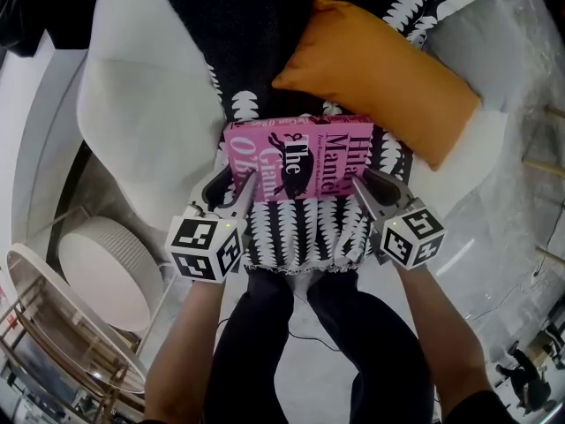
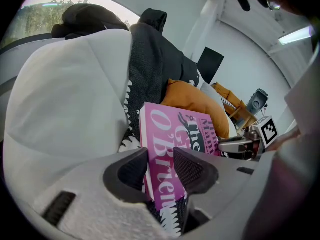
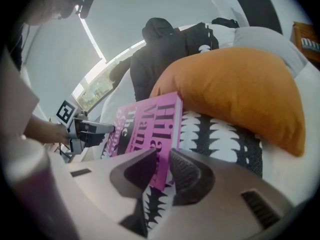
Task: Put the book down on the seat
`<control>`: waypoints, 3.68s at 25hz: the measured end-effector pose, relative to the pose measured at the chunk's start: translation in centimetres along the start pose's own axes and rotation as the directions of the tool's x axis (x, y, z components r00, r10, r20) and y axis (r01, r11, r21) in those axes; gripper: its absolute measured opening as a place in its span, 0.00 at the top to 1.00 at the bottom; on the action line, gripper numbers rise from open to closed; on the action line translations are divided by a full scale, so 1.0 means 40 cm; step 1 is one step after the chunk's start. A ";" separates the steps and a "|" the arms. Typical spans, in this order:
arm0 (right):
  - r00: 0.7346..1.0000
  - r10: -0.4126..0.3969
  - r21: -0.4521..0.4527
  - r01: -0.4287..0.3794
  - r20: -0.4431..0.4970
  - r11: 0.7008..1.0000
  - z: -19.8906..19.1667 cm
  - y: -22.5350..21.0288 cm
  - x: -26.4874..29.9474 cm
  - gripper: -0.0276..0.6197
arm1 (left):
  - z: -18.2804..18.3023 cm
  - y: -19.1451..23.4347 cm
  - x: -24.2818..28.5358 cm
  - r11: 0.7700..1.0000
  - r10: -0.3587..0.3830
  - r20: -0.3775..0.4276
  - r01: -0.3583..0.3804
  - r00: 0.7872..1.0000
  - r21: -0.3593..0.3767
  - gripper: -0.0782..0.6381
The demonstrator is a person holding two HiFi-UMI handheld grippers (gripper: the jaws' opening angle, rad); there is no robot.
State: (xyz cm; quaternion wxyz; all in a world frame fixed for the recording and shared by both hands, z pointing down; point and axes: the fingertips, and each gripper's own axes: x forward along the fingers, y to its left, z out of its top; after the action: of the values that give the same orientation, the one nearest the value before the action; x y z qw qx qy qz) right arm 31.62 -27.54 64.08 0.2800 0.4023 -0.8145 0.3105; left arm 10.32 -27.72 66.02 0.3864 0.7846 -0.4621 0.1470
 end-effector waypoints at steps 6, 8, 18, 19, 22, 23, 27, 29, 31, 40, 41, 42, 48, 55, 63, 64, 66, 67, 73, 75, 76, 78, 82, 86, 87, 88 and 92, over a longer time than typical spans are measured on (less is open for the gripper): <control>1.000 -0.001 0.001 0.002 -0.014 1.000 -0.017 -0.012 0.016 0.81 | -0.018 0.004 0.015 1.000 0.012 -0.018 -0.012 1.000 -0.007 0.64; 1.000 0.003 0.002 -0.003 -0.010 1.000 -0.022 -0.013 0.019 0.81 | -0.021 0.005 0.016 1.000 0.012 -0.022 -0.012 1.000 -0.005 0.64; 0.998 -0.046 -0.047 0.045 -0.035 0.998 0.008 -0.023 -0.022 0.81 | -0.027 0.021 -0.046 1.000 0.019 -0.041 -0.019 0.999 0.003 0.64; 0.998 -0.055 -0.043 0.053 -0.033 0.998 0.020 -0.019 -0.040 0.81 | -0.014 0.015 -0.066 1.000 0.019 -0.037 -0.019 0.999 0.011 0.64; 0.998 -0.059 -0.059 0.058 -0.018 0.997 0.078 0.019 -0.107 0.81 | 0.061 -0.028 -0.143 0.999 0.005 0.000 -0.005 1.000 0.046 0.64; 0.999 -0.051 -0.084 0.050 -0.010 0.995 0.103 0.041 -0.130 0.81 | 0.094 -0.049 -0.170 0.998 -0.006 0.021 0.005 1.000 0.061 0.64; 0.999 0.023 -0.206 -0.013 0.045 0.979 0.233 0.165 -0.227 0.81 | 0.252 -0.157 -0.285 0.989 -0.080 0.131 0.062 0.988 0.135 0.65; 0.994 0.063 -0.230 -0.042 0.085 0.972 0.319 0.239 -0.299 0.81 | 0.350 -0.223 -0.365 0.983 -0.122 0.200 0.090 0.972 0.158 0.68; 0.984 0.101 -0.233 -0.064 0.148 0.970 0.425 0.313 -0.381 0.84 | 0.457 -0.289 -0.456 0.976 -0.160 0.278 0.110 0.947 0.189 0.73; 0.855 0.243 -0.377 -0.061 0.458 0.924 0.960 0.667 -0.794 0.89 | 0.936 -0.536 -0.911 0.916 -0.283 0.517 0.068 0.808 0.396 0.82; 0.837 0.258 -0.397 -0.054 0.482 0.916 1.010 0.707 -0.851 0.89 | 0.977 -0.568 -0.964 0.911 -0.299 0.531 0.070 0.793 0.407 0.83; 0.819 0.275 -0.418 -0.047 0.504 0.907 1.058 0.746 -0.908 0.89 | 1.016 -0.599 -1.017 0.904 -0.317 0.543 0.074 0.777 0.420 0.83; 0.718 0.377 -0.539 -0.004 0.585 0.843 1.274 0.957 -1.209 0.90 | 1.208 -0.790 -1.320 0.832 -0.430 0.569 0.063 0.701 0.551 0.84; 0.627 0.486 -0.617 -0.010 0.609 0.787 1.386 1.151 -1.473 0.90 | 1.302 -0.958 -1.561 0.773 -0.522 0.549 0.089 0.653 0.628 0.85; 0.525 0.506 -0.628 0.072 0.684 0.775 1.424 1.242 -1.687 0.91 | 1.312 -1.037 -1.700 0.673 -0.611 0.486 0.087 0.625 0.734 0.85; 0.516 0.506 -0.629 0.084 0.691 0.773 1.423 1.253 -1.706 0.91 | 1.311 -1.045 -1.717 0.662 -0.620 0.480 0.086 0.621 0.744 0.85; 0.496 0.511 -0.630 0.097 0.702 0.771 1.421 1.280 -1.732 0.91 | 1.311 -1.047 -1.748 0.649 -0.632 0.477 0.082 0.611 0.756 0.85; 0.487 0.513 -0.629 0.100 0.707 0.771 1.418 1.293 -1.740 0.91 | 1.309 -1.045 -1.762 0.649 -0.638 0.479 0.085 0.603 0.756 0.85; 0.473 0.519 -0.631 0.108 0.712 0.768 1.396 1.349 -1.748 0.91 | 1.300 -1.021 -1.821 0.647 -0.676 0.495 0.118 0.546 0.753 0.86; 0.474 0.516 -0.630 0.110 0.713 0.769 1.385 1.354 -1.755 0.91 | 1.291 -1.017 -1.816 0.638 -0.687 0.485 0.129 0.542 0.759 0.86; 0.474 0.515 -0.627 0.108 0.714 0.771 1.378 1.353 -1.760 0.91 | 1.285 -1.018 -1.814 0.634 -0.691 0.480 0.134 0.541 0.762 0.86; 0.475 0.512 -0.624 0.103 0.715 0.775 1.362 1.352 -1.769 0.91 | 1.273 -1.028 -1.820 0.626 -0.700 0.473 0.140 0.535 0.767 0.86; 0.475 0.520 -0.628 0.093 0.710 0.773 1.323 1.361 -1.790 0.91 | 1.236 -1.059 -1.844 0.598 -0.721 0.450 0.144 0.526 0.789 0.86; 0.476 0.535 -0.637 0.072 0.698 0.767 1.272 1.348 -1.817 0.91 | 1.199 -1.096 -1.853 0.581 -0.729 0.436 0.140 0.528 0.802 0.86; 0.479 0.540 -0.641 0.065 0.693 0.765 1.251 1.340 -1.828 0.91 | 1.188 -1.110 -1.850 0.581 -0.728 0.436 0.138 0.529 0.802 0.86; 0.481 0.543 -0.643 0.058 0.689 0.764 1.225 1.331 -1.841 0.91 | 1.173 -1.129 -1.844 0.579 -0.730 0.433 0.141 0.529 0.803 0.86; 0.487 0.544 -0.641 0.043 0.683 0.766 1.113 1.298 -1.910 0.91 | 1.108 -1.237 -1.833 0.557 -0.769 0.404 0.211 0.496 0.803 0.86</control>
State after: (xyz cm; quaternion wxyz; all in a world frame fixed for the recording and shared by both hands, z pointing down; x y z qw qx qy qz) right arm 19.10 1.77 -33.38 -0.0924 0.2623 -0.9491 -0.1478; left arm 7.36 -2.19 -29.52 -0.1093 0.9572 -0.2218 -0.1503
